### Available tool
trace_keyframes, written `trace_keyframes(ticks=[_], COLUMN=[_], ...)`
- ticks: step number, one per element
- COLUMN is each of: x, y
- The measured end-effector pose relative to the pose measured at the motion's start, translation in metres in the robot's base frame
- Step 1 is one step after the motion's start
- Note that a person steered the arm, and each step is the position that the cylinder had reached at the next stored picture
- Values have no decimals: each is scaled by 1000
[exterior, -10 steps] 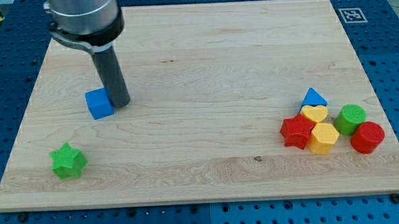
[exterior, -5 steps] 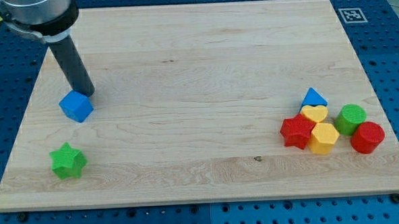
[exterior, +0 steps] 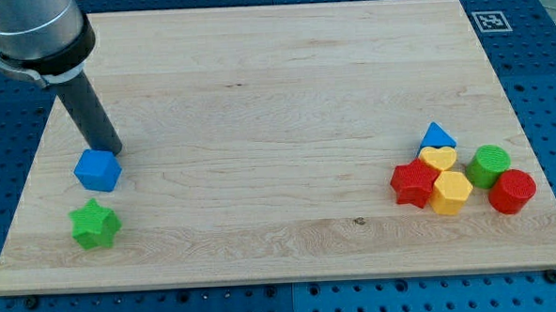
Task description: Keep blue cube above green star
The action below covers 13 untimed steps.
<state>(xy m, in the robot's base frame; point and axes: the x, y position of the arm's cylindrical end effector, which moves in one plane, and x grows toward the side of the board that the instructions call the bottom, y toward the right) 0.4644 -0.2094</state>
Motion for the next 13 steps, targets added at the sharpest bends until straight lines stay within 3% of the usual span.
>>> trace_keyframes(ticks=[8, 13], x=[28, 13], y=[6, 0])
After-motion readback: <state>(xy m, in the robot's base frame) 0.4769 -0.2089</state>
